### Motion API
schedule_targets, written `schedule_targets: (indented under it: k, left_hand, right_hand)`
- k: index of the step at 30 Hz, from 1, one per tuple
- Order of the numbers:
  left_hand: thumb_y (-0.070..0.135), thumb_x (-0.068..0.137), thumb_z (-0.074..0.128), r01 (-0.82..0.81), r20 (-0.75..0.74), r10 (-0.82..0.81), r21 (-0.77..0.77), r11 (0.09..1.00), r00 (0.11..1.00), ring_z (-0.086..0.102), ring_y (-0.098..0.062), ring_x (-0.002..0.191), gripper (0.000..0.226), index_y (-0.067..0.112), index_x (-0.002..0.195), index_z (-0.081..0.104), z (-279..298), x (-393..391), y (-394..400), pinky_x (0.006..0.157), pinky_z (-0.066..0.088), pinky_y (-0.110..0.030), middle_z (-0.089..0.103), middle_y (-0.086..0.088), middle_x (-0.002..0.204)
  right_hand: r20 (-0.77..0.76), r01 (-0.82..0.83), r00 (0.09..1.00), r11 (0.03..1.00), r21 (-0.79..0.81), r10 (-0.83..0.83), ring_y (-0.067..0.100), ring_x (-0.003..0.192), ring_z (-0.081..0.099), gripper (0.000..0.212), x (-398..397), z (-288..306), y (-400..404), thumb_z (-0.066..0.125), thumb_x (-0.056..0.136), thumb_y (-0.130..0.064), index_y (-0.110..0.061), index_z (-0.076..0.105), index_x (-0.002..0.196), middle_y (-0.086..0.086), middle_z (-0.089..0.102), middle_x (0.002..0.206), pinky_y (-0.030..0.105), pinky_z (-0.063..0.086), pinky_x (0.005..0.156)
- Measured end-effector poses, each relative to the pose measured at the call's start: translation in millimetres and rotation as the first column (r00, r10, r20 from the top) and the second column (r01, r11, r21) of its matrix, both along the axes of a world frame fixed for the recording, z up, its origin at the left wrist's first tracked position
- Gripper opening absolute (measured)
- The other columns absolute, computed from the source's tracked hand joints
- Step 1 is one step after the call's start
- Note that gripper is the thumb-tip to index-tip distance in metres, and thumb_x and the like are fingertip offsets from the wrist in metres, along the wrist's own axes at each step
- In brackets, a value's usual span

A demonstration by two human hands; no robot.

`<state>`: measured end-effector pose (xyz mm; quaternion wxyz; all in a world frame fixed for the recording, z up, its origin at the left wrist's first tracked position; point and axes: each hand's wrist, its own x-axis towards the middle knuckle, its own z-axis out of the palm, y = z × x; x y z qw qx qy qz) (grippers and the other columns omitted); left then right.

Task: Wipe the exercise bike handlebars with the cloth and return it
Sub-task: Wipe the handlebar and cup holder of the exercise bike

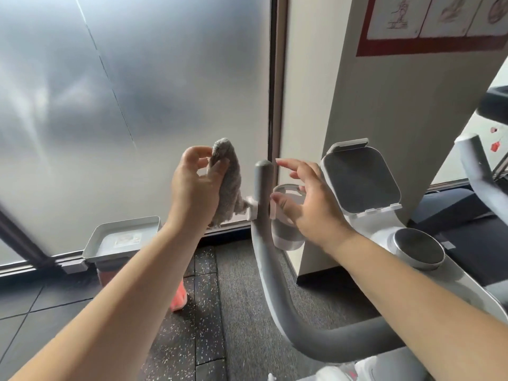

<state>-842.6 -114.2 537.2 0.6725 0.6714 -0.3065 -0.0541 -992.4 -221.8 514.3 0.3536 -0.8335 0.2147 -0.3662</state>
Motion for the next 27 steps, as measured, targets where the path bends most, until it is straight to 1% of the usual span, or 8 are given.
schedule_targets:
  k: [2,6,9,13,17,18,22,27]
  left_hand:
    - [0.027,0.084,0.064,-0.068,0.138,0.052,0.114,0.991,0.989,0.06,-0.008,0.079,0.013,0.032,0.095,0.061,4.2,8.7,-15.6,0.064,0.047,-0.011,0.06,0.003,0.104]
    - [0.027,0.087,0.06,0.118,0.148,-0.158,0.244,0.962,0.976,0.063,-0.014,0.081,0.017,0.034,0.101,0.064,-6.6,0.7,-36.4,0.07,0.052,-0.028,0.066,0.006,0.091]
    - [0.021,0.088,0.057,0.208,0.057,-0.221,0.172,0.963,0.974,0.06,-0.014,0.071,0.018,0.034,0.1,0.062,-19.6,-1.0,-30.4,0.068,0.053,-0.035,0.065,0.009,0.083]
    - [0.018,0.087,0.06,0.108,0.268,-0.2,0.322,0.94,0.943,0.053,-0.008,0.061,0.014,0.024,0.099,0.065,-27.6,5.6,-15.1,0.056,0.04,-0.011,0.059,0.012,0.071]
    - [0.014,0.085,0.063,0.059,0.468,-0.306,0.47,0.881,0.829,0.054,-0.011,0.084,0.022,0.016,0.106,0.068,-30.8,14.1,4.4,0.07,0.036,-0.014,0.062,0.003,0.097]
    - [0.016,0.085,0.063,0.078,0.466,-0.311,0.454,0.887,0.828,0.055,-0.01,0.084,0.021,0.016,0.105,0.069,-27.1,17.9,4.8,0.073,0.038,-0.014,0.061,0.004,0.1]
    - [0.022,0.092,0.052,0.041,0.397,-0.19,0.354,0.934,0.898,0.053,-0.013,0.078,0.022,0.022,0.107,0.067,-7.3,12.7,-14.4,0.055,0.037,-0.017,0.057,0.002,0.096]
    - [0.014,0.091,0.053,0.077,0.443,-0.28,0.422,0.903,0.852,0.049,-0.012,0.091,0.023,0.016,0.11,0.065,-32.2,-3.5,-3.4,0.07,0.03,-0.013,0.056,0.0,0.106]
  right_hand:
    - [-0.093,0.017,0.996,0.998,0.057,-0.012,0.007,0.115,0.048,0.061,5.1,1.7,-4.3,0.072,0.081,-0.023,-0.029,0.045,0.134,-0.006,0.043,0.133,0.02,0.039,0.098]
    - [-0.124,0.017,0.992,0.994,0.108,-0.004,0.007,0.098,0.061,0.065,14.0,-5.5,-4.6,0.075,0.077,-0.025,-0.034,0.042,0.132,-0.009,0.055,0.118,0.033,0.051,0.092]
    - [-0.106,-0.003,0.994,0.989,0.147,0.019,0.007,0.096,0.061,0.066,15.3,-12.9,-2.0,0.074,0.079,-0.023,-0.039,0.039,0.133,-0.008,0.059,0.102,0.029,0.051,0.092]
    - [-0.121,0.006,0.993,0.991,0.136,0.01,0.005,0.094,0.063,0.067,12.6,-12.1,-2.6,0.072,0.081,-0.022,-0.041,0.038,0.135,-0.005,0.063,0.102,0.009,0.046,0.083]
    - [-0.119,-0.008,0.993,0.991,0.135,0.024,-0.003,0.092,0.06,0.069,11.3,-9.7,-0.9,0.073,0.08,-0.021,-0.039,0.038,0.136,-0.005,0.063,0.1,0.01,0.045,0.087]
    - [-0.123,-0.006,0.992,0.991,0.135,0.023,-0.003,0.092,0.06,0.068,11.4,-9.6,-0.8,0.073,0.08,-0.021,-0.039,0.038,0.136,-0.005,0.063,0.1,0.013,0.045,0.089]
    - [-0.154,0.006,0.988,0.994,0.107,0.011,0.004,0.097,0.06,0.068,10.3,-9.8,-1.8,0.071,0.082,-0.026,-0.039,0.035,0.138,-0.005,0.064,0.101,0.018,0.044,0.092]
    - [-0.152,-0.007,0.988,0.991,0.13,0.027,0.002,0.098,0.06,0.072,11.7,-14.7,-2.8,0.07,0.083,-0.021,-0.041,0.033,0.14,-0.003,0.064,0.102,0.014,0.043,0.092]
